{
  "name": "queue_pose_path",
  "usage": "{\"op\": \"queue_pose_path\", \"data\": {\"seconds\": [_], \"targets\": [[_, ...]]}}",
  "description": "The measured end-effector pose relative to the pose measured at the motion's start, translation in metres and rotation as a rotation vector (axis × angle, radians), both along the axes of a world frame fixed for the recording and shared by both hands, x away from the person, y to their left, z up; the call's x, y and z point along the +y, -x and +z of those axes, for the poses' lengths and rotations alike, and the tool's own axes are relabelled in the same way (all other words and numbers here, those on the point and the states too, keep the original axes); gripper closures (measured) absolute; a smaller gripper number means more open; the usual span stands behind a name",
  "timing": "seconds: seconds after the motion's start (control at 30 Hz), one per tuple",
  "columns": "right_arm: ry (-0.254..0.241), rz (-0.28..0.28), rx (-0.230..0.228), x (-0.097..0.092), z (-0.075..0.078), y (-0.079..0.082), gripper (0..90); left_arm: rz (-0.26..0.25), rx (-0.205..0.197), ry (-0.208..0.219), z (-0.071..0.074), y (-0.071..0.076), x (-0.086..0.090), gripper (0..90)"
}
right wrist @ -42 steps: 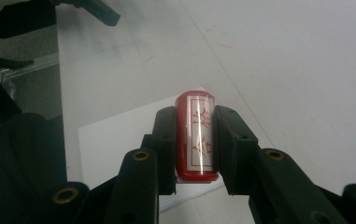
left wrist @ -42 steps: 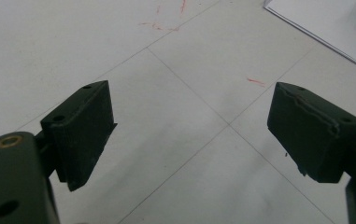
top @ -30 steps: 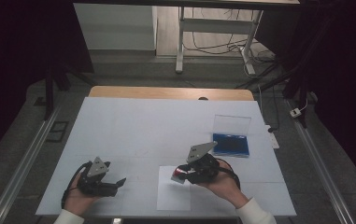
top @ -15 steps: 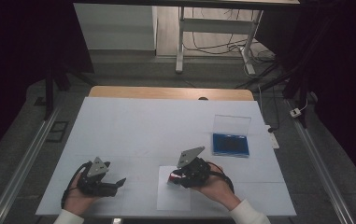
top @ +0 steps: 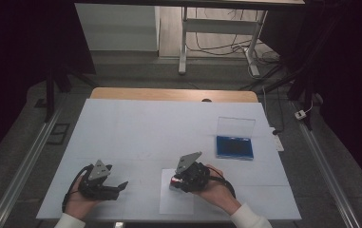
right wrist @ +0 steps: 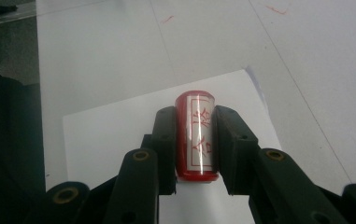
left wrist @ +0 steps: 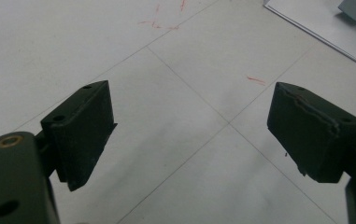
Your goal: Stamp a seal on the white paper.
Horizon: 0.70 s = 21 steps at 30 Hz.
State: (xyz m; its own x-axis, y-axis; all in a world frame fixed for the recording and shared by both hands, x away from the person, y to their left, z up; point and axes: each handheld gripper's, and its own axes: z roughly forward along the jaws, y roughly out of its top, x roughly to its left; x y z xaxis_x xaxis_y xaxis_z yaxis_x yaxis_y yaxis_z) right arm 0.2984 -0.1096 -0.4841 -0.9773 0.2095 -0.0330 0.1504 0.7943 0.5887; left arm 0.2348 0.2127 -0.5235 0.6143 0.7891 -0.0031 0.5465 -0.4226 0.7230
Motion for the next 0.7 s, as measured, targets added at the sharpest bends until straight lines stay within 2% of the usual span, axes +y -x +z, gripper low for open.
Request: {"op": "queue_pose_path", "data": {"seconds": [0.7], "targets": [[0.031, 0.002, -0.018, 0.0037, -0.0034, 0.0003, 69.9, -0.004, 0.003, 0.001, -0.0002, 0.0000, -0.0001, 14.9]]}}
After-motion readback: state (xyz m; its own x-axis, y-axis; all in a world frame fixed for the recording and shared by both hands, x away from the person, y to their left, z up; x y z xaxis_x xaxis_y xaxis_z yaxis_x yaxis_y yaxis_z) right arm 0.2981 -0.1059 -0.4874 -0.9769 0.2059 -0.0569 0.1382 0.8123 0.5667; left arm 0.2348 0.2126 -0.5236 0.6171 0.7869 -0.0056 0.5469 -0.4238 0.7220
